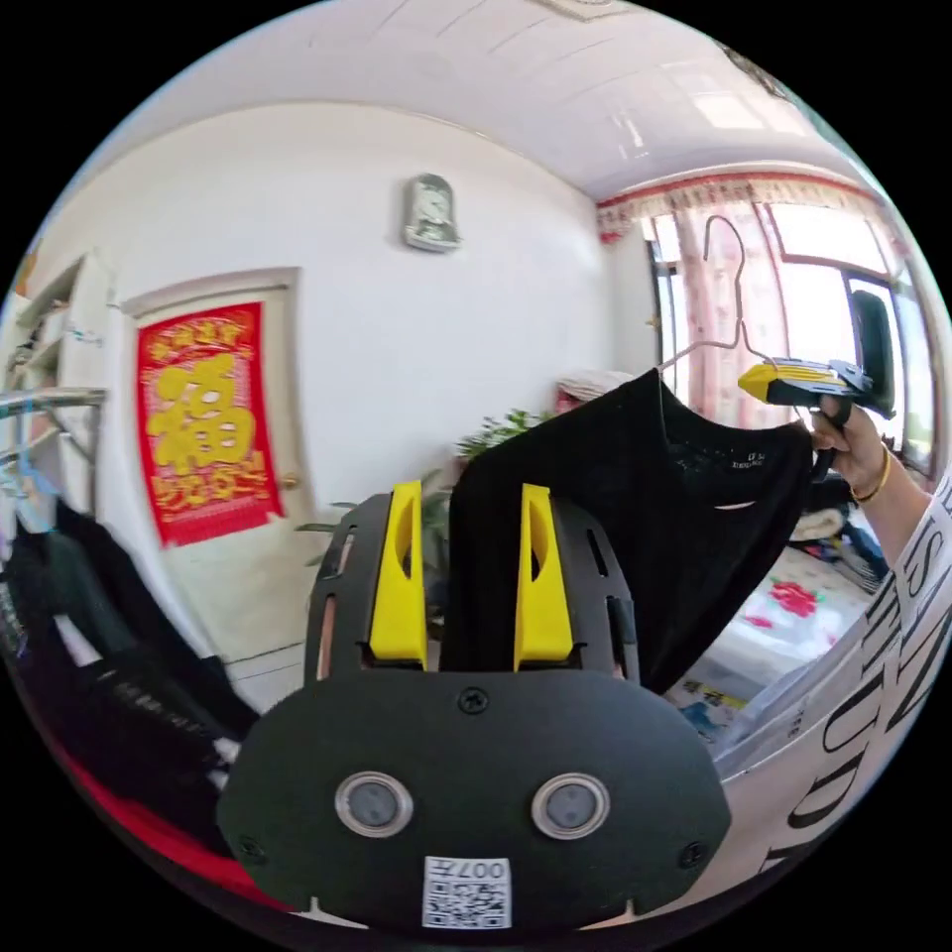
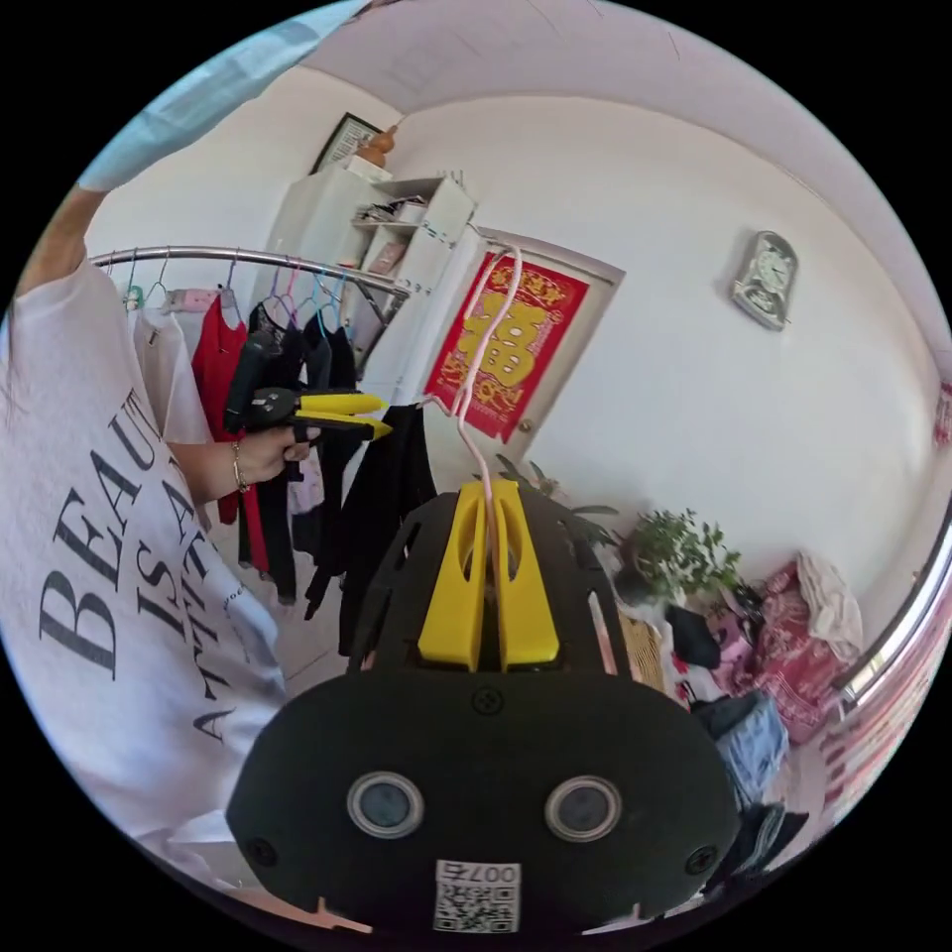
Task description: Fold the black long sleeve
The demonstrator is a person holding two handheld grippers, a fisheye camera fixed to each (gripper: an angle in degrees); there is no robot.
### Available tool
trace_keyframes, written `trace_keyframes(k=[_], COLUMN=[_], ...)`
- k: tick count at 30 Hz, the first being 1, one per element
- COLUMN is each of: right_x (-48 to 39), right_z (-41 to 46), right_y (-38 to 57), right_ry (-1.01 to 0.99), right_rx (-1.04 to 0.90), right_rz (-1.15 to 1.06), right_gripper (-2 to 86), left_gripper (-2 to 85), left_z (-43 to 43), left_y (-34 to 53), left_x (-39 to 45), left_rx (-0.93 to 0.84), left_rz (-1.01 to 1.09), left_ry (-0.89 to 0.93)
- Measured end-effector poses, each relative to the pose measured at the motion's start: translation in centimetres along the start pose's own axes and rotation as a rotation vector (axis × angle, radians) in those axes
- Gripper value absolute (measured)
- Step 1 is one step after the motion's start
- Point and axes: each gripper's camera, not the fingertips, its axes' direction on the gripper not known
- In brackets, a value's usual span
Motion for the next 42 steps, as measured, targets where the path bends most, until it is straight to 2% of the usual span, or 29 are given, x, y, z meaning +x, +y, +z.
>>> trace_keyframes(k=[2, 5, 7, 10, 12, 14, 16, 19, 21, 25, 30, 32, 35, 36, 37, 38, 40, 41, 42], right_x=[1.8, 5.4, 8.4, 12.3, 14.7, 16.8, 18.5, 19.8, 21.0, 24.3, 26.8, 27.5, 28.7, 28.1, 27.4, 27.1, 25.3, 24.9, 23.9], right_z=[-3.6, -9.8, -15.3, -22.2, -24.9, -26.5, -27.4, -30.2, -33.4, -41.2, -47.3, -48.8, -54.4, -58.0, -61.2, -62.5, -67.6, -68.7, -70.7], right_y=[2.8, 7.5, 11.5, 16.8, 19.6, 22.1, 25.3, 29.7, 32.3, 39.8, 46.8, 48.7, 54.9, 58.8, 62.2, 63.6, 68.1, 69.4, 72.0], right_ry=[0.074, 0.177, 0.289, 0.371, 0.383, 0.381, 0.346, 0.378, 0.383, 0.406, 0.463, 0.512, 0.572, 0.670, 0.744, 0.792, 1.036, 1.083, 1.175], right_rx=[-0.044, -0.112, -0.149, -0.165, -0.226, -0.275, -0.343, -0.327, -0.263, -0.168, -0.126, -0.132, 0.099, 0.273, 0.347, 0.332, 0.229, 0.186, 0.049], right_rz=[0.017, 0.068, 0.117, 0.239, 0.327, 0.393, 0.410, 0.437, 0.517, 0.759, 0.921, 0.936, 1.158, 1.299, 1.407, 1.446, 1.600, 1.640, 1.728], right_gripper=[-0.3, -0.3, -0.3, -0.3, -0.2, 0.0, 0.1, 0.0, 0.0, -0.1, 0.0, -0.1, -0.3, -0.3, -0.2, -0.1, 0.7, 1.0, 2.6], left_gripper=[10.0, 6.5, 1.9, -0.1, -0.6, -0.8, -0.9, -0.9, -0.9, -1.0, -1.0, -1.0, -1.0, -1.0, -1.0, -1.0, -1.0, -1.0, -1.0], left_z=[6.9, 14.3, 17.7, 22.6, 25.5, 29.5, 32.5, 37.9, 42.3, 54.2, 63.7, 69.7, 77.3, 78.8, 81.4, 83.2, 85.0, 85.7, 86.1], left_y=[-2.8, -7.4, -10.2, -14.3, -16.5, -19.0, -20.9, -23.6, -24.6, -25.3, -27.3, -27.5, -26.4, -26.2, -26.1, -26.3, -27.1, -27.6, -27.8], left_x=[4.5, 11.2, 14.3, 18.8, 21.8, 25.6, 28.6, 31.5, 31.8, 31.2, 36.1, 36.8, 34.5, 34.1, 33.7, 34.2, 36.1, 37.0, 37.2], left_rx=[-0.024, -0.060, -0.059, -0.013, -0.034, -0.044, -0.085, -0.167, -0.216, -0.328, -0.450, -0.530, -0.594, -0.606, -0.641, -0.689, -0.736, -0.718, -0.705], left_rz=[0.016, 0.057, 0.054, 0.006, -0.004, -0.002, 0.024, 0.084, 0.018, -0.245, -0.212, -0.356, -0.509, -0.526, -0.550, -0.505, -0.343, -0.276, -0.260], left_ry=[0.201, 0.387, 0.497, 0.720, 0.777, 0.946, 1.036, 1.044, 1.101, 1.241, 1.165, 1.122, 0.939, 0.959, 1.004, 1.009, 0.985, 0.976, 0.977])
